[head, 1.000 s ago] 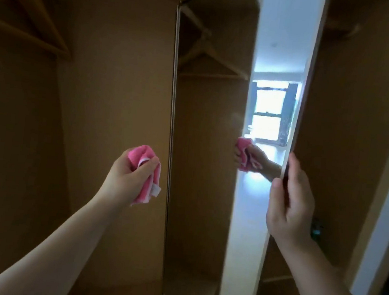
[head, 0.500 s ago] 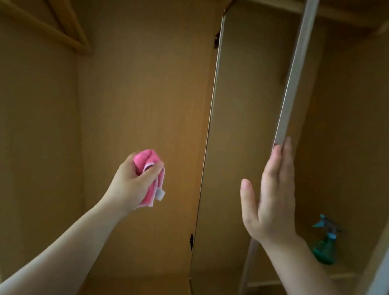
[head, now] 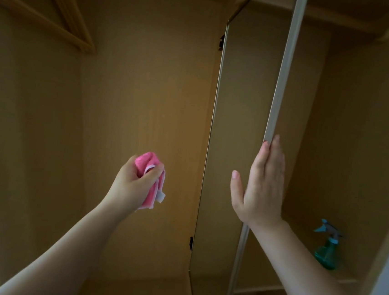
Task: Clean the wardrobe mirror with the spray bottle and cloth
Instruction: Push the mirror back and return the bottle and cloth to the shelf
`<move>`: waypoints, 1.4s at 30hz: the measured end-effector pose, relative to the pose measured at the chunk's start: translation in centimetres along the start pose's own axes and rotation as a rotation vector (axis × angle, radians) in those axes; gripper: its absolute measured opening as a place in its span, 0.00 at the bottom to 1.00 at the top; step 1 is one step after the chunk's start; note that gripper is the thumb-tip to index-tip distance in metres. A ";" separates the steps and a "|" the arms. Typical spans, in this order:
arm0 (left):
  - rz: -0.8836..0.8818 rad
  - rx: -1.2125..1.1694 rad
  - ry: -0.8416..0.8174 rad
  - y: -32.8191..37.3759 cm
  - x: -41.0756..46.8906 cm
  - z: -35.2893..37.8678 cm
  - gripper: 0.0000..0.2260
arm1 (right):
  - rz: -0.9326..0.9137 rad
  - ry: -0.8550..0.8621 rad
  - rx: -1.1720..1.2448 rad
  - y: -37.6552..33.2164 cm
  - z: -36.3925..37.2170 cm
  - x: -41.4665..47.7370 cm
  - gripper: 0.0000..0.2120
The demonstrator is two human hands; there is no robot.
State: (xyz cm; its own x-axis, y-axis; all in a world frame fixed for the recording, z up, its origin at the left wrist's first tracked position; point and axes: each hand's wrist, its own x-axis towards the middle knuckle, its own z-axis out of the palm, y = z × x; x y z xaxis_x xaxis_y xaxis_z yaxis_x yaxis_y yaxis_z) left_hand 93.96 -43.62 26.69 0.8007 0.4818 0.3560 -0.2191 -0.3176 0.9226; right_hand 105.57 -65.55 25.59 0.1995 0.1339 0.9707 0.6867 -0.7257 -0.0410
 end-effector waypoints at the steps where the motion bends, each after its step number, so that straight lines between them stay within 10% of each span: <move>1: -0.003 -0.005 0.000 -0.2 0.1 0.0 0.05 | 0.002 -0.019 -0.017 0.1 0.5 0.2 0.35; 26: -0.037 0.014 -0.035 -1.8 1.9 1.6 0.15 | 0.058 -0.489 -0.279 1.4 6.7 3.5 0.42; 42: -0.026 -0.043 -0.225 0.4 -4.3 17.0 0.16 | 0.030 -0.368 0.004 13.8 -7.7 -4.0 0.20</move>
State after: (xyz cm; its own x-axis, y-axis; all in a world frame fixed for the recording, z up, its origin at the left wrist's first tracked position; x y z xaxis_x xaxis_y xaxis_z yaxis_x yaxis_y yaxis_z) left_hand 99.93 -59.69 23.03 0.9097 0.2931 0.2941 -0.2164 -0.2700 0.9382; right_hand 108.84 -81.32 22.98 0.4576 0.3468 0.8187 0.6790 -0.7308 -0.0699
